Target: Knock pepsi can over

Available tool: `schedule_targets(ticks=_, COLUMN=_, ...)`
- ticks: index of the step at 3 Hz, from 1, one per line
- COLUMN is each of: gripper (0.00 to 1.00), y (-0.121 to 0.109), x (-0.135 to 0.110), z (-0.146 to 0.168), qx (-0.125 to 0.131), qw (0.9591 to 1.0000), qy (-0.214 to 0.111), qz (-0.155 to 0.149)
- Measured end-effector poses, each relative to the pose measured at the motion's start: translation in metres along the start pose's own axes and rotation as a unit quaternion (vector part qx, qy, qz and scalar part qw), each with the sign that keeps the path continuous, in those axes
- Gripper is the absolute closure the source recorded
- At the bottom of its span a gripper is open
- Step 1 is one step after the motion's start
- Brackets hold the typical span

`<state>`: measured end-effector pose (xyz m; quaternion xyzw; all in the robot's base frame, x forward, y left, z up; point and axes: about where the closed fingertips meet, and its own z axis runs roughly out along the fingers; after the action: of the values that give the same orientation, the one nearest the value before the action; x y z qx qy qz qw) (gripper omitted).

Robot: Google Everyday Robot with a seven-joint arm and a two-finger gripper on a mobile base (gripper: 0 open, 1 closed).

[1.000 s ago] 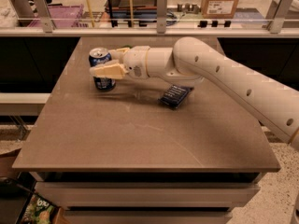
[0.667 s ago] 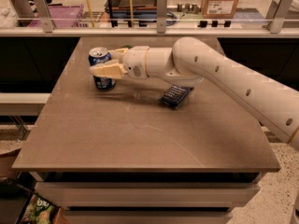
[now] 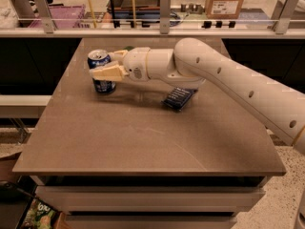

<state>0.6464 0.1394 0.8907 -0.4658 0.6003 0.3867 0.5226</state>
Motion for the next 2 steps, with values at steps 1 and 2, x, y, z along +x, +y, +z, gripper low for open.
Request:
schedule_targets(ticks=1, gripper=1.0, y=-0.003, x=-0.006, z=-0.008, qx=0.002, qw=0.9999, qy=0.011, qz=-0.003)
schedule_targets(ticks=2, gripper=1.0, y=-0.007, x=-0.016, z=-0.022, qx=0.01, qw=0.9994, qy=0.033, qz=-0.007)
